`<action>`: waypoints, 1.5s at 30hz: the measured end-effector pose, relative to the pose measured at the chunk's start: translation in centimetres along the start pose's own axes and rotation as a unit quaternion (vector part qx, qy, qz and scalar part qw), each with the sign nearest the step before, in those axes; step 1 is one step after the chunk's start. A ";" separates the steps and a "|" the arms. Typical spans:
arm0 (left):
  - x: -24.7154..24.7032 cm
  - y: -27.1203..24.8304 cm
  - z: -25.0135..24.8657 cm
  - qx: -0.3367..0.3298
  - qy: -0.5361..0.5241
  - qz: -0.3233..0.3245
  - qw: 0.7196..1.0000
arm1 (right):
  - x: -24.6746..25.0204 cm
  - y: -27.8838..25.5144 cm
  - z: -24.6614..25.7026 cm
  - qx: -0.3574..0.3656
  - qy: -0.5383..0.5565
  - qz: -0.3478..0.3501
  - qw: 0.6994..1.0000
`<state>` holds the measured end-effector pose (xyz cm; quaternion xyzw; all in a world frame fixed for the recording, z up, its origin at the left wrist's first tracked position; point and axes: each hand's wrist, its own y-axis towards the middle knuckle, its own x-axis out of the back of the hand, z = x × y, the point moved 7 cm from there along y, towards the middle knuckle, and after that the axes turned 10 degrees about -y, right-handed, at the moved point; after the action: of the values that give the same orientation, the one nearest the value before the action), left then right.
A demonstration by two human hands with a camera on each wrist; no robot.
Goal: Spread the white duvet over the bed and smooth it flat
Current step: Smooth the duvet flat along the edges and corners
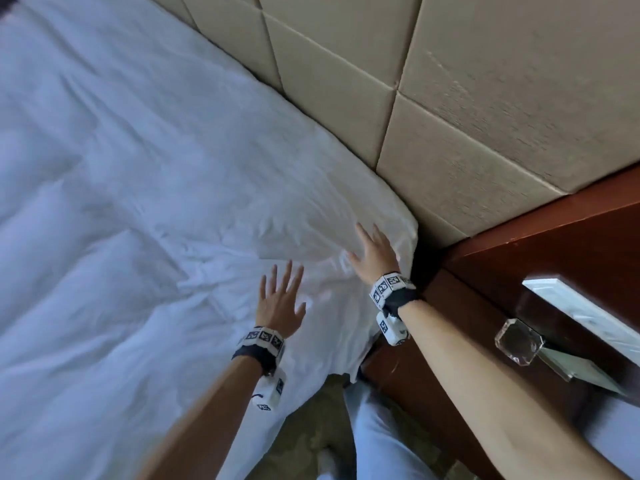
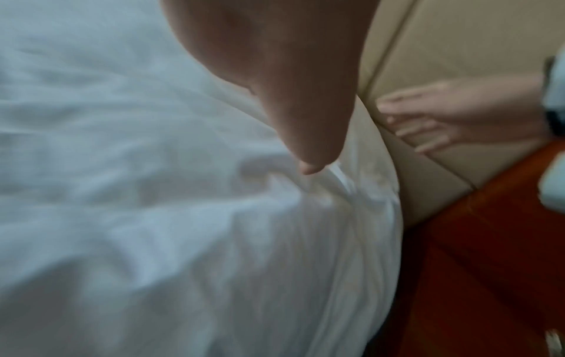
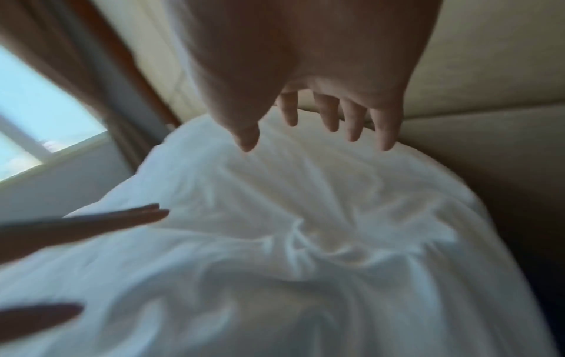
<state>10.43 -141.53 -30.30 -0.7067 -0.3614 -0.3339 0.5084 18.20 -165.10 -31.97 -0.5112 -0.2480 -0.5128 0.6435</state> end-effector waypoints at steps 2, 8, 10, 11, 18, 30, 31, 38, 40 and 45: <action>3.0 -4.6 3.6 0.040 -0.049 -0.037 0.997 | 0.1 -3.5 5.9 0.094 -0.033 0.019 0.995; 7.8 -24.0 14.5 0.158 -0.099 -0.173 0.967 | -3.9 -18.0 22.0 0.278 -0.160 0.115 0.940; 7.1 -31.5 17.9 0.196 -0.103 -0.191 0.956 | -5.5 -23.7 26.4 0.315 -0.194 0.135 0.919; 6.6 -35.2 19.4 0.214 -0.105 -0.201 0.950 | -6.3 -26.5 28.6 0.333 -0.211 0.143 0.908; -0.5 -62.4 29.3 0.305 -0.092 -0.238 0.918 | -14.4 -45.6 41.7 0.450 -0.289 0.139 0.834; -9.8 -94.7 46.2 0.471 -0.141 -0.253 0.833 | -30.7 -68.7 63.8 0.568 -0.309 0.145 0.749; -11.0 -96.9 47.7 0.484 -0.152 -0.248 0.825 | -33.1 -70.2 65.2 0.572 -0.315 0.154 0.742; -17.5 -110.4 60.9 0.524 -0.146 -0.195 0.816 | -49.4 -80.3 76.7 0.593 -0.323 0.204 0.709; -18.7 -114.1 64.3 0.527 -0.134 -0.178 0.820 | -52.5 -83.5 79.3 0.598 -0.320 0.217 0.702; -21.0 -120.9 71.2 0.513 -0.150 -0.144 0.833 | -58.5 -90.1 83.8 0.591 -0.353 0.225 0.690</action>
<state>-95.76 -49.94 -8.72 -0.3256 -0.6507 -0.0597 0.6834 -67.48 -60.46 -15.21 -0.2091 -0.5862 0.1175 0.7739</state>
